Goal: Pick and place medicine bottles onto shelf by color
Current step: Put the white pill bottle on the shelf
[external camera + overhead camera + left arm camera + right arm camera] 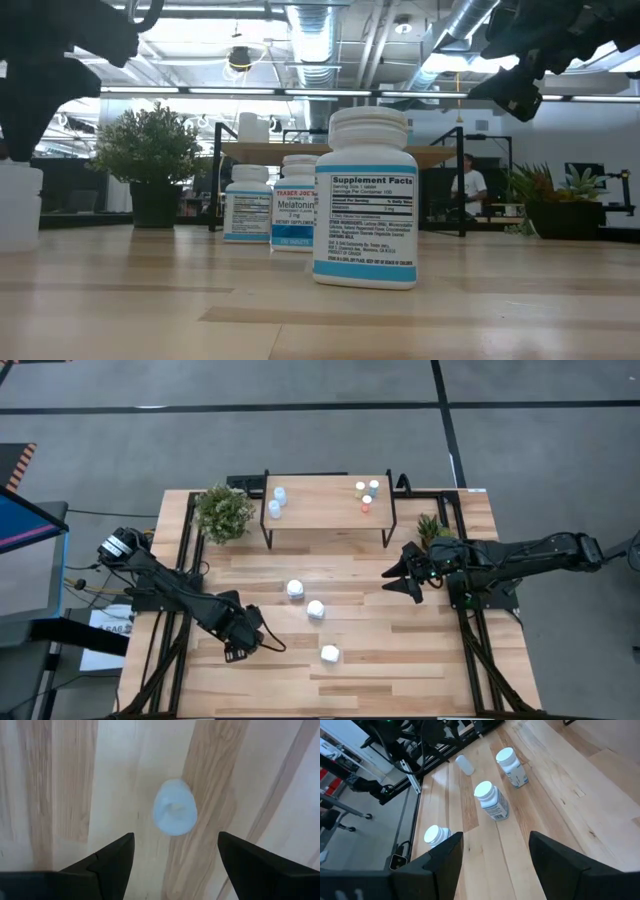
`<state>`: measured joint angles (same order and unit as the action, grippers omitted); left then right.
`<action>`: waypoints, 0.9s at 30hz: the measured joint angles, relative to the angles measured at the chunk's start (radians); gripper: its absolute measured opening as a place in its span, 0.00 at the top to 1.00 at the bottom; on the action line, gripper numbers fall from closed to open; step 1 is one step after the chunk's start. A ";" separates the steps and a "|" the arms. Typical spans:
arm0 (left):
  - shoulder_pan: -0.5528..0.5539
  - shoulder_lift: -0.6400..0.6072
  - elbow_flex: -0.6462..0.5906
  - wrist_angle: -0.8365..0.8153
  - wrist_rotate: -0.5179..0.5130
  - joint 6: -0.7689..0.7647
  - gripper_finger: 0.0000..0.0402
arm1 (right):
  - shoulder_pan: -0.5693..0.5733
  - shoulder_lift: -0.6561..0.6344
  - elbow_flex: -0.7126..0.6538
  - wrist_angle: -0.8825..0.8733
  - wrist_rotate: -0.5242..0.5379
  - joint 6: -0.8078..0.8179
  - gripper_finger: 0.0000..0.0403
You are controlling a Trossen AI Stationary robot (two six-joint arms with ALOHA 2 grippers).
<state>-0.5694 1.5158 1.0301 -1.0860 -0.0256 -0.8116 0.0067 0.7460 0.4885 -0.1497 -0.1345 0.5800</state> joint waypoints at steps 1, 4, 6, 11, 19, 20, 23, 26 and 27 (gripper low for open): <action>0.000 0.000 0.000 0.005 -0.005 0.005 0.32 | 0.000 0.000 0.000 0.000 0.000 0.003 0.38; 0.000 0.000 0.000 0.015 -0.010 0.027 0.32 | 0.000 0.000 0.000 0.000 0.000 0.006 0.38; 0.000 0.004 0.000 0.031 -0.018 0.049 0.32 | 0.000 0.000 0.000 0.000 0.000 0.006 0.38; 0.013 0.009 -0.055 0.088 -0.055 0.043 0.32 | 0.000 0.000 0.000 0.000 0.000 0.006 0.38; 0.020 0.009 -0.082 0.133 -0.066 0.033 0.32 | 0.000 0.000 0.000 0.000 0.000 0.006 0.38; 0.021 0.009 -0.082 0.143 -0.066 0.036 0.32 | 0.000 0.000 0.000 0.000 0.000 0.006 0.38; 0.021 0.009 -0.082 0.160 -0.066 0.038 0.32 | 0.000 0.000 0.000 0.000 0.000 0.003 0.38; 0.021 0.009 -0.082 0.160 -0.065 0.038 0.32 | 0.000 0.000 0.000 0.000 0.000 -0.002 0.38; 0.021 0.009 -0.082 0.160 -0.065 0.038 0.32 | 0.000 0.000 0.000 0.000 0.000 -0.002 0.38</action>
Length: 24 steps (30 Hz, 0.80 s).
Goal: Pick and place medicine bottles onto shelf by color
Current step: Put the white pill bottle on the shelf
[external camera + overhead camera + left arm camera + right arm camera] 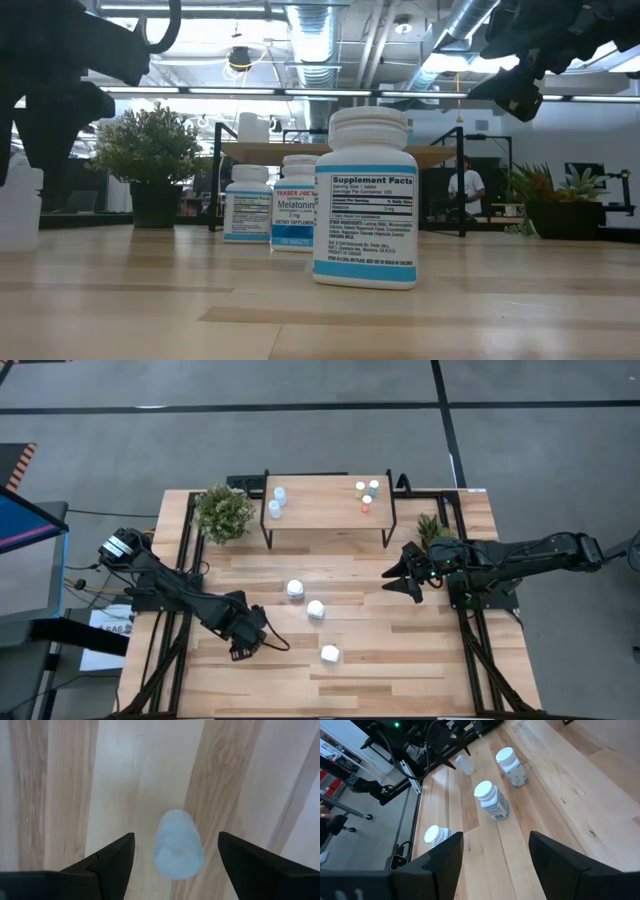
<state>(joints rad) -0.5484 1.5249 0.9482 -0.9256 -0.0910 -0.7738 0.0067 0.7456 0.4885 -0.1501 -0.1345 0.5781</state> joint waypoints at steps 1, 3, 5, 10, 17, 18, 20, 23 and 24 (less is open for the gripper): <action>0.000 0.000 0.000 0.001 0.000 0.000 0.32 | 0.000 0.000 0.000 0.000 0.000 0.000 0.38; 0.000 0.000 0.000 -0.001 0.000 0.000 0.32 | 0.000 0.000 0.000 0.000 0.000 -0.001 0.38; 0.000 0.000 0.000 -0.002 0.000 0.003 0.32 | 0.000 0.000 0.000 0.000 0.000 -0.002 0.38; 0.000 0.000 0.000 -0.002 0.000 0.015 0.32 | 0.000 0.000 0.000 0.000 0.000 -0.002 0.38; 0.000 0.000 0.000 0.000 -0.001 0.047 0.32 | 0.000 0.000 0.000 0.000 0.000 -0.002 0.38; 0.000 0.000 0.000 0.000 -0.001 0.053 0.32 | 0.000 0.000 0.000 0.000 0.000 -0.002 0.38; 0.000 0.000 0.000 -0.002 -0.001 0.056 0.34 | 0.000 0.000 0.000 0.000 0.000 -0.002 0.38; 0.000 0.000 0.000 -0.004 -0.001 0.057 0.41 | 0.000 0.000 0.000 0.000 0.000 -0.002 0.38; 0.000 0.000 0.000 -0.004 0.000 0.059 0.45 | 0.000 0.000 0.000 0.000 0.000 -0.002 0.38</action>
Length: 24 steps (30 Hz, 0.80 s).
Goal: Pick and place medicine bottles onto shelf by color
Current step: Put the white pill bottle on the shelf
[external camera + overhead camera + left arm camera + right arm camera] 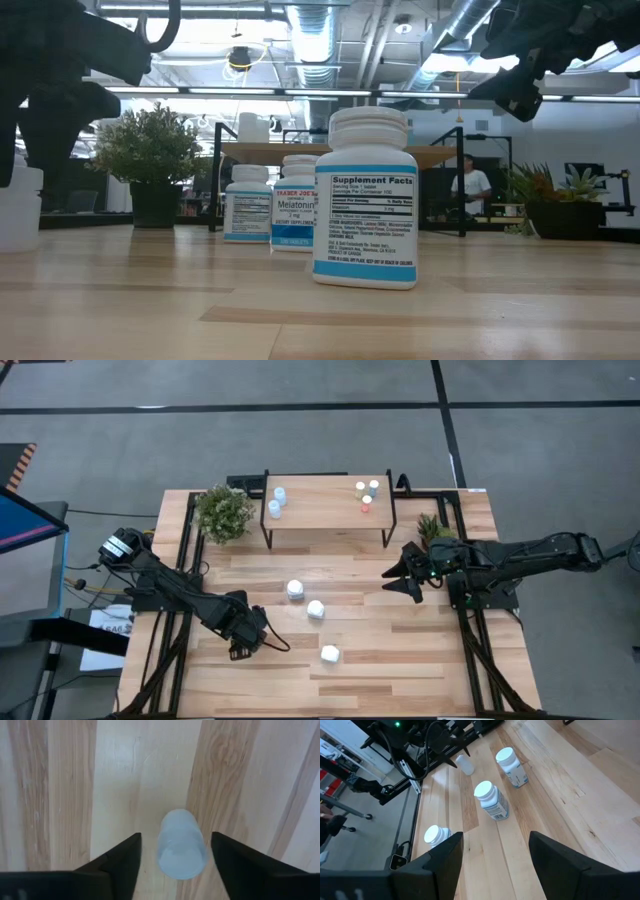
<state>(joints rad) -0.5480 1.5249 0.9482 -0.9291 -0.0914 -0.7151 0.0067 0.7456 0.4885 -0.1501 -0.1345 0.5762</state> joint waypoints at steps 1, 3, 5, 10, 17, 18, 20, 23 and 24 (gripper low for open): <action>0.000 0.000 0.000 0.000 0.000 0.000 0.48 | 0.000 0.000 0.000 0.000 0.000 0.000 0.38; 0.000 0.000 0.000 0.002 0.000 -0.001 0.56 | 0.000 0.000 0.000 0.000 0.000 0.000 0.38; 0.000 0.000 0.000 0.003 0.000 -0.001 0.62 | 0.000 0.000 0.000 0.000 0.000 0.000 0.38; 0.000 -0.001 0.002 0.002 0.021 -0.008 0.74 | 0.000 0.000 0.000 0.000 0.000 0.000 0.38; 0.021 -0.002 0.026 -0.022 0.107 -0.097 0.74 | 0.000 0.000 0.000 0.000 0.000 0.000 0.38; 0.031 -0.002 0.043 -0.031 0.117 -0.099 0.74 | 0.000 0.000 0.000 0.000 0.000 0.000 0.38; 0.053 -0.002 0.086 -0.068 0.124 -0.094 0.74 | 0.000 0.000 0.000 0.000 0.000 0.000 0.38; 0.100 -0.002 0.169 -0.127 0.131 -0.074 0.74 | 0.000 0.000 0.000 0.000 0.000 0.000 0.38; 0.118 -0.002 0.201 -0.150 0.130 -0.061 0.74 | 0.000 0.000 0.000 0.000 0.000 0.000 0.38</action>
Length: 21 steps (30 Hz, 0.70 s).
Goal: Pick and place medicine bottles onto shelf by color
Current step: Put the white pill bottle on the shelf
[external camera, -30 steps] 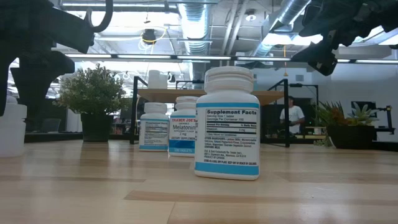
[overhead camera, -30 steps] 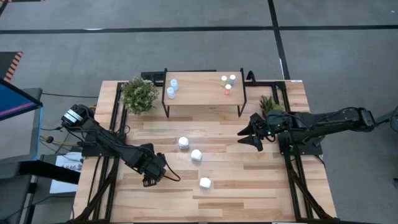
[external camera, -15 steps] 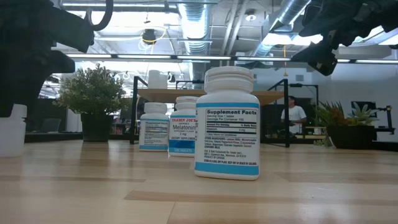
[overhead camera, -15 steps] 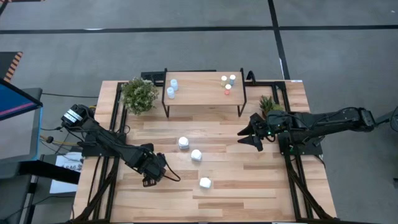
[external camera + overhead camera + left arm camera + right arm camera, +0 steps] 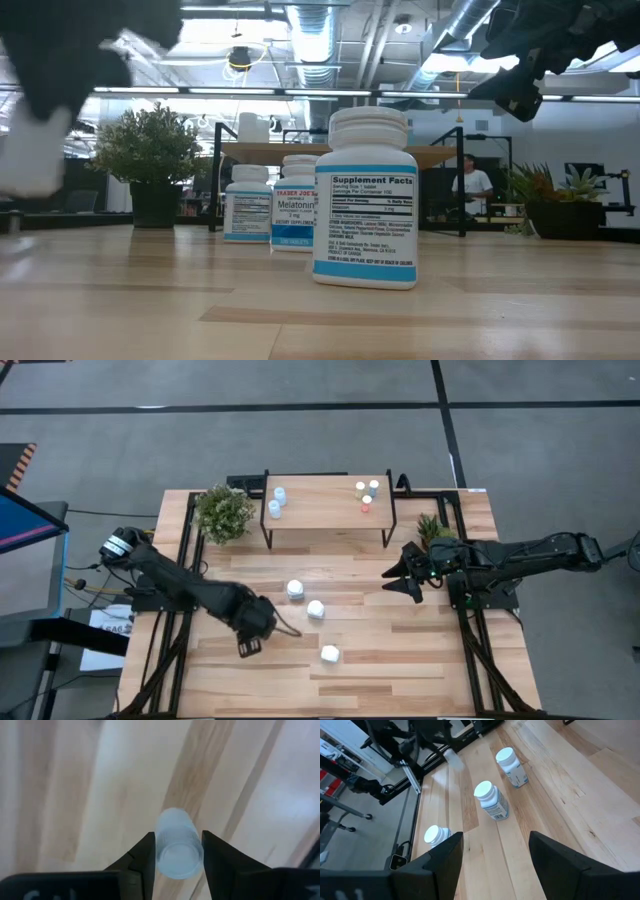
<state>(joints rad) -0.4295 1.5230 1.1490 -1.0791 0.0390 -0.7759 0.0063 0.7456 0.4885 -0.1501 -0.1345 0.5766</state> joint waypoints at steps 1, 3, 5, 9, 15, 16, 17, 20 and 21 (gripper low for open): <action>0.021 0.000 0.033 -0.025 -0.001 0.013 0.74 | 0.000 0.000 0.000 0.000 0.000 0.000 0.38; 0.067 0.000 0.104 -0.071 -0.007 0.039 0.74 | 0.000 0.000 0.000 0.000 0.000 0.000 0.38; 0.122 0.000 0.175 -0.115 -0.012 0.069 0.74 | 0.000 0.000 0.000 0.000 0.000 0.000 0.38; 0.252 0.000 0.293 -0.250 -0.045 0.128 0.74 | 0.000 0.000 0.000 0.000 0.000 0.000 0.38; 0.484 0.001 0.388 -0.314 -0.063 0.192 0.74 | 0.000 0.000 0.000 0.000 0.000 0.000 0.38; 0.518 0.001 0.401 -0.310 -0.063 0.204 0.74 | 0.000 0.000 0.000 0.000 0.000 0.000 0.38; 0.549 0.001 0.412 -0.305 -0.063 0.216 0.74 | 0.000 0.000 0.000 0.000 0.000 0.000 0.38; 0.630 0.001 0.448 -0.292 -0.062 0.249 0.74 | 0.000 0.000 0.000 0.000 0.000 0.000 0.38; 0.652 0.001 0.460 -0.287 -0.063 0.259 0.74 | 0.000 0.000 0.000 0.000 0.000 0.000 0.38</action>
<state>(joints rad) 0.2227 1.5242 1.6091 -1.3658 -0.0238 -0.5169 0.0067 0.7457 0.4885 -0.1500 -0.1345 0.5768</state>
